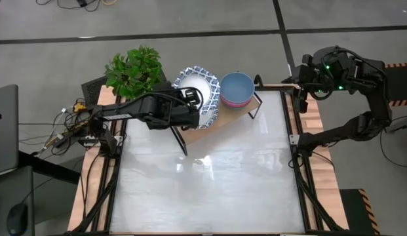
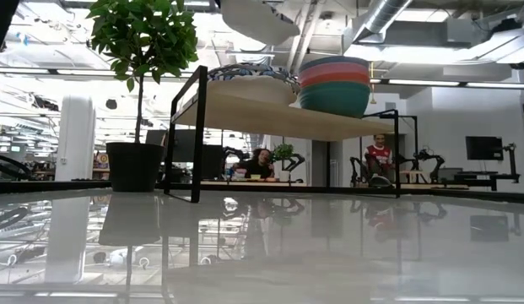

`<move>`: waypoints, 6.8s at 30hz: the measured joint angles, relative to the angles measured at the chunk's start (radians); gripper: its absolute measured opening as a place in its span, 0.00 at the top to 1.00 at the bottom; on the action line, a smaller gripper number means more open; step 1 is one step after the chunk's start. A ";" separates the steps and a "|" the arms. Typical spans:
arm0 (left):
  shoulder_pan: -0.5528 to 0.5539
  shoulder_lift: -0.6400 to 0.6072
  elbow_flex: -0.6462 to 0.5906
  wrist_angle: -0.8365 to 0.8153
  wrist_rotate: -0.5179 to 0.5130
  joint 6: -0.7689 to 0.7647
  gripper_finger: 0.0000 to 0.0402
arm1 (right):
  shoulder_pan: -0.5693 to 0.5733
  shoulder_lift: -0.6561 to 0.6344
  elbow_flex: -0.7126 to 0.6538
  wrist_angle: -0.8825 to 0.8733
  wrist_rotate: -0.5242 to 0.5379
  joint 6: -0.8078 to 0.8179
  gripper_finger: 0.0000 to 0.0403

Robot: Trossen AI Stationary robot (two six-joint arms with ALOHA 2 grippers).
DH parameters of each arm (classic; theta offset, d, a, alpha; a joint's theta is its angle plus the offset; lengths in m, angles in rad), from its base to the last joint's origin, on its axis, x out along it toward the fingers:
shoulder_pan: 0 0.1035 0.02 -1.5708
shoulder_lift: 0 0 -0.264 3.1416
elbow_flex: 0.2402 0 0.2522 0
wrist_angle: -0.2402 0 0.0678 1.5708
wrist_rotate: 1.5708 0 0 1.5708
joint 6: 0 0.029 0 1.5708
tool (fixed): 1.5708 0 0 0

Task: Place and stack bowls onto a shelf
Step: Stack the white and blue patterned bowl on the white and blue patterned bowl on the shelf, then return to Home Position

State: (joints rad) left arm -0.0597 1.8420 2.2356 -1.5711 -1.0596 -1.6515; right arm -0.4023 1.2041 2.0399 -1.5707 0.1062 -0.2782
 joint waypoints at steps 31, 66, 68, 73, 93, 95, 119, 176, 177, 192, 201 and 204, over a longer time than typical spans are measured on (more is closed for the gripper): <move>-0.149 -0.068 -0.003 -0.009 0.166 -0.140 1.00 | 0.000 0.000 0.000 0.000 0.000 0.002 0.63; 0.108 -0.519 -1.073 1.151 0.313 0.173 1.00 | 0.000 0.013 0.000 0.009 0.006 -0.008 0.63; 0.119 -0.506 -1.074 1.140 0.326 0.173 1.00 | 0.000 0.013 0.000 0.008 0.007 -0.001 0.63; 0.136 -0.499 -1.074 1.084 0.338 0.122 1.00 | 0.000 0.013 0.000 0.008 0.007 0.016 0.63; 0.135 -0.447 -1.073 1.043 0.359 0.114 0.87 | 0.000 0.013 0.000 0.008 0.007 0.008 0.63; 0.135 -0.447 -1.073 1.044 0.349 0.134 0.81 | 0.000 0.013 0.000 0.007 0.007 0.008 0.63; 0.131 -0.500 -1.073 1.046 0.426 0.309 0.29 | 0.000 0.013 0.000 0.007 0.007 0.008 0.63; -0.072 -0.868 -1.106 1.270 0.656 1.229 0.27 | -0.085 -0.176 -0.297 0.340 -0.442 0.114 0.63; -0.097 -0.887 -1.129 1.311 0.650 1.263 0.27 | -0.093 -0.219 -0.360 0.384 -0.443 0.131 0.63; -0.320 -1.259 -1.685 1.744 0.428 1.269 0.27 | -0.105 -0.785 -1.039 0.966 -0.462 0.457 0.63; -0.320 -1.497 -1.872 1.769 0.656 1.262 0.27 | -0.103 -0.950 -1.325 1.169 -0.460 0.580 0.63; -0.320 -1.588 -1.938 1.766 0.694 1.224 0.27 | -0.103 -0.990 -1.441 1.260 -0.469 0.643 0.63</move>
State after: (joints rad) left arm -0.3794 0.2536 0.2980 0.1952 -0.3657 -0.4273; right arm -0.5050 0.2144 0.5993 -0.3105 -0.3632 0.3644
